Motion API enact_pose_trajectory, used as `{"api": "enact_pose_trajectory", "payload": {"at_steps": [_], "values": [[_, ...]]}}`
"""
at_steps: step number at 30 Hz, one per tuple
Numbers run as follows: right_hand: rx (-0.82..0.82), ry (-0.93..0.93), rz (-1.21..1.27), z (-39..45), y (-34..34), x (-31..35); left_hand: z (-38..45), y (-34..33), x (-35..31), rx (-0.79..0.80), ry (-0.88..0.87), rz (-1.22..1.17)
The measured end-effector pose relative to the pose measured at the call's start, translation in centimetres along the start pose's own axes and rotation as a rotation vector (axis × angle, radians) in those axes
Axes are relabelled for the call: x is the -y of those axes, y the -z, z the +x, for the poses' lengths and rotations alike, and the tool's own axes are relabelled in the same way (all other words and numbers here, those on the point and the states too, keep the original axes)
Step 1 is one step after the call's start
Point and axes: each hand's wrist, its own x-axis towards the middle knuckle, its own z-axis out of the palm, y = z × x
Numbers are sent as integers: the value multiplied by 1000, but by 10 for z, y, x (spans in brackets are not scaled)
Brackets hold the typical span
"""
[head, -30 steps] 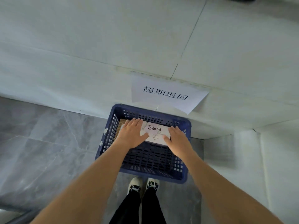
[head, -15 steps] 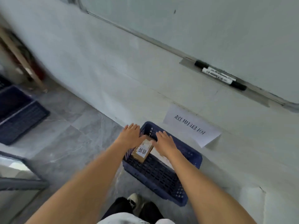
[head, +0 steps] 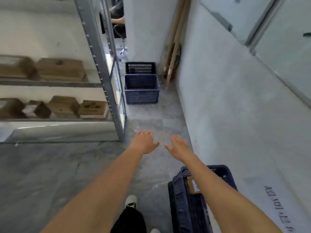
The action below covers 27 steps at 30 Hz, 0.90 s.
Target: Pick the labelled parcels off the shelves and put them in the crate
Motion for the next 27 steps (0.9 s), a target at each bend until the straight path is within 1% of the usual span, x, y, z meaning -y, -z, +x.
{"api": "enact_pose_trajectory", "payload": {"at_steps": [6, 10, 13, 15, 19, 25, 27], "values": [[56, 302, -128, 32, -16, 150, -74, 6, 145, -91, 285, -95], [84, 441, -178, 45, -28, 254, -120, 4, 237, -113, 452, -158], [88, 520, -189, 58, -42, 321, -148, 6, 297, -157, 529, -212], [103, 557, -180, 62, -50, 360, -165, 7, 330, -178, 573, -228], [129, 638, -176, 70, -61, 426, -188, 5, 382, -129, 633, -238], [205, 739, -232, 98, -70, 520, -203, 7, 441, -159, 771, -352], [229, 773, -255, 112, -72, 551, -206, 14, 461, -190, 821, -400]]}}
